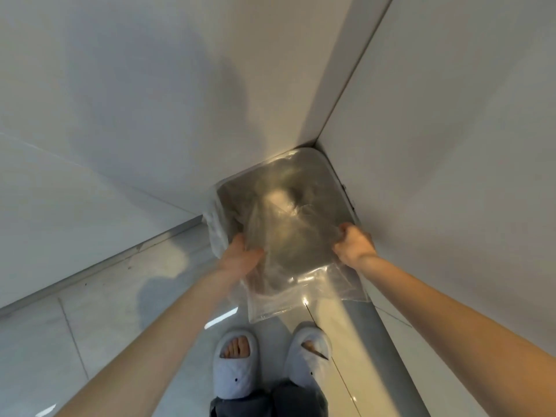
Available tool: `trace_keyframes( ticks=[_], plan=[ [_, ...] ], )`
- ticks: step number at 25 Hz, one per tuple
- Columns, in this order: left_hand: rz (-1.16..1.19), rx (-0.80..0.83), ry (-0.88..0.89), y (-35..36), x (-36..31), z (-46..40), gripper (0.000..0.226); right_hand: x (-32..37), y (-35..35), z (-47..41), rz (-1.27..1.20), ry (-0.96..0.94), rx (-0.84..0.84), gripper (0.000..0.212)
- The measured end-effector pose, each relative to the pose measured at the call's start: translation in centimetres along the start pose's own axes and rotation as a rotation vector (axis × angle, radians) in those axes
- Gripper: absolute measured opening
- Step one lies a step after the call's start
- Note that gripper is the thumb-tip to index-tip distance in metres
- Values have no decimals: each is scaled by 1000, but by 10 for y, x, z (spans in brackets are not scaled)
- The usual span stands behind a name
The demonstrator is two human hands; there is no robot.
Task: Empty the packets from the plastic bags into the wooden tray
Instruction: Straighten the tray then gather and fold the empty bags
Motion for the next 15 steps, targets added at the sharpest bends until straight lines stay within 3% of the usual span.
trace_keyframes(
  ticks=[6, 10, 15],
  plan=[
    [-182, 71, -17, 27, 2, -42, 75, 6, 31, -40, 148, -46, 55, 31],
    [-252, 62, -33, 37, 1, -43, 90, 7, 34, -45, 197, -74, 56, 40],
    [-420, 40, 142, 35, -12, -20, 82, 19, 22, -27, 233, -144, 42, 50]
  ],
)
Point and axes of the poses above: each hand's wrist, its own z-axis away from the middle knuckle, its own y-axis out of the palm, x = y × z, the point moved 8 cm from there along -z, towards the middle knuckle, and after that the axes turned 7 degrees about -x, right-handed, at the moved point
